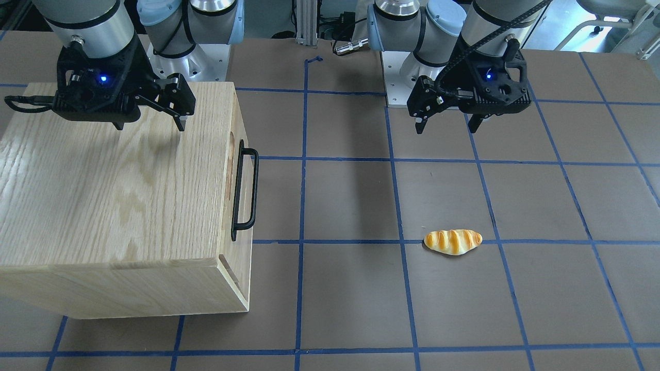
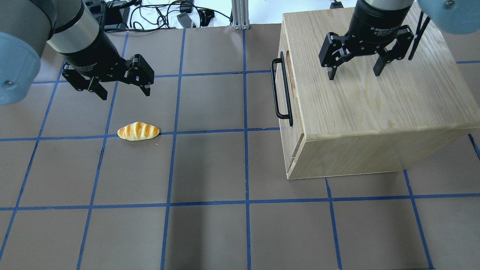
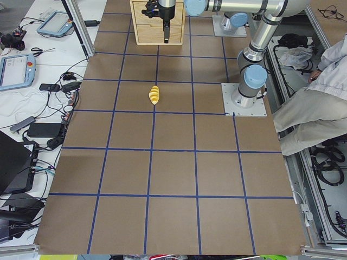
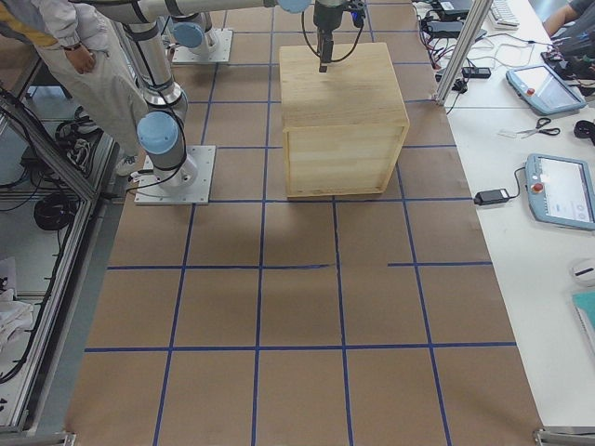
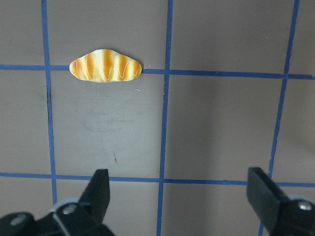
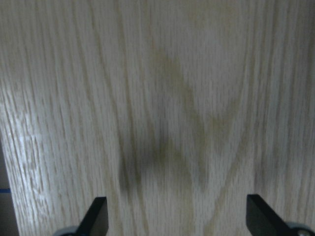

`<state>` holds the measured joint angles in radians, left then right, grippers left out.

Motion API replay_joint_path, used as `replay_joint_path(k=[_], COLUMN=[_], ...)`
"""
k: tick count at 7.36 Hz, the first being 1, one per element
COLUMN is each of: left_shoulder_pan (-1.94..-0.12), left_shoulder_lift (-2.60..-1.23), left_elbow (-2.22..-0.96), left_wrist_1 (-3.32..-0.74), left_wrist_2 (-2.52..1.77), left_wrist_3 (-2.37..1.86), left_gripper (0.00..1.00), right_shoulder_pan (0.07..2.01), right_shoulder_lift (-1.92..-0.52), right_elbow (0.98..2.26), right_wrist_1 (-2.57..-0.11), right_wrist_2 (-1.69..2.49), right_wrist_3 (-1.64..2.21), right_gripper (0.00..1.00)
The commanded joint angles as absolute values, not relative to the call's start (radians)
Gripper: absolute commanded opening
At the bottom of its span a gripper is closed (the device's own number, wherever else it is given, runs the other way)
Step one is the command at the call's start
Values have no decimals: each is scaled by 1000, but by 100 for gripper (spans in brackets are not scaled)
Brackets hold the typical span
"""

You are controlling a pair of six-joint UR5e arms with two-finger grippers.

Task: Open upper drawer
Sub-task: 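Raise the left gripper and start moving it toward the wooden cabinet, then reach the left gripper across to the black drawer handle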

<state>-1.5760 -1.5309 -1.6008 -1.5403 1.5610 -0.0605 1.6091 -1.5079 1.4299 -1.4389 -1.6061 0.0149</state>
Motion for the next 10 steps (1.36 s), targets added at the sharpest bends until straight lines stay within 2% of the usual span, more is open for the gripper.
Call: replay_joint_path(k=[1, 5, 10], left_shoulder_pan=[-1575, -1606, -1765], left_shoulder_lift=[-1537, -1601, -1754], left_elbow=[-1600, -1594, -1592], left_wrist_1=[-1542, -1460, -1151], left_wrist_2=[1537, 1399, 1215], left_wrist_3=[-72, -182, -538], left_gripper=[100, 100, 100], right_shoulder_pan=[1609, 1609, 1609], right_shoulder_lift=[-1508, -1508, -1508], right_elbow=[1431, 1430, 1430], right_wrist_1=[-1439, -1439, -1439], right_wrist_2=[-1606, -1606, -1606], right_wrist_3=[15, 15, 15], right_gripper=[100, 100, 100])
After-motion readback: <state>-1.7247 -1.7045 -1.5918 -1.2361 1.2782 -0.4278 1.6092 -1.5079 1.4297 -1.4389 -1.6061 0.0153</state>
